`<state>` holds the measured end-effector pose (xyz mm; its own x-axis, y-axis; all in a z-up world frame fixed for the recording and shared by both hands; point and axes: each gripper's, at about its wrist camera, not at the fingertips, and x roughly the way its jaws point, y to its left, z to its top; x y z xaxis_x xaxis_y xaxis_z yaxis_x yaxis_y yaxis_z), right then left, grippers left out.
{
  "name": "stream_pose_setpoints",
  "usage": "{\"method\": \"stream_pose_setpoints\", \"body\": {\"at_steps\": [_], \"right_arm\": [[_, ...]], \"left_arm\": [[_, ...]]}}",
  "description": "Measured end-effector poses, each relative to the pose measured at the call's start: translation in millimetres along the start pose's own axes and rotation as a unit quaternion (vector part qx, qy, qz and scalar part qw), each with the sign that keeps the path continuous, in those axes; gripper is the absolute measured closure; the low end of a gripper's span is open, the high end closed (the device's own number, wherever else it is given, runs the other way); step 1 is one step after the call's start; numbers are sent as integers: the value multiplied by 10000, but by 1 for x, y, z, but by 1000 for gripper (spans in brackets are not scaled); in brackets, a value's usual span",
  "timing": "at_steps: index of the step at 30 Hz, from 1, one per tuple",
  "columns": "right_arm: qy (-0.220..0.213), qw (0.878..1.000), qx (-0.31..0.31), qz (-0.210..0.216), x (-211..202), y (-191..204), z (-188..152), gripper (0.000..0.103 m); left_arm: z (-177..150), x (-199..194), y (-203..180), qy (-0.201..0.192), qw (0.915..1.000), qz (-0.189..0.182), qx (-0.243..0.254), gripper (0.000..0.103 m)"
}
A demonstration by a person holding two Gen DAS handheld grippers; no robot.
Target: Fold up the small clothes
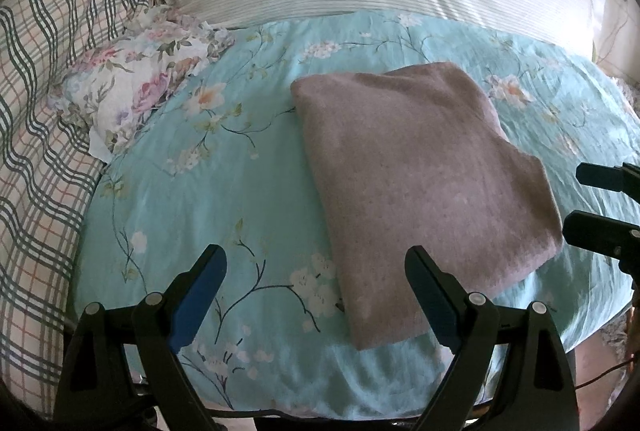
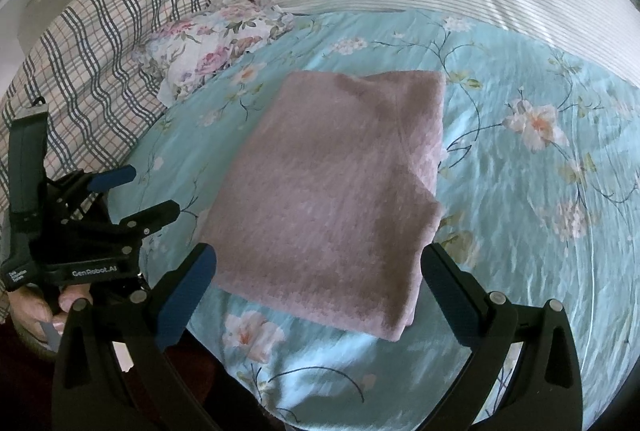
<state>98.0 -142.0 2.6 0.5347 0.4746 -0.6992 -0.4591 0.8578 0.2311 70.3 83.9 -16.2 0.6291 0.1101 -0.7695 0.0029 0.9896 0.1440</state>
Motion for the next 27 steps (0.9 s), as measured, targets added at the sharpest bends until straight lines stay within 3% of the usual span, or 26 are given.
{"method": "stream_pose_setpoints", "body": {"at_steps": [27], "right_arm": [[49, 9997, 232, -71, 22, -32, 13, 1]], "left_arm": [[19, 19, -1, 32, 10000, 45, -49, 12]]}}
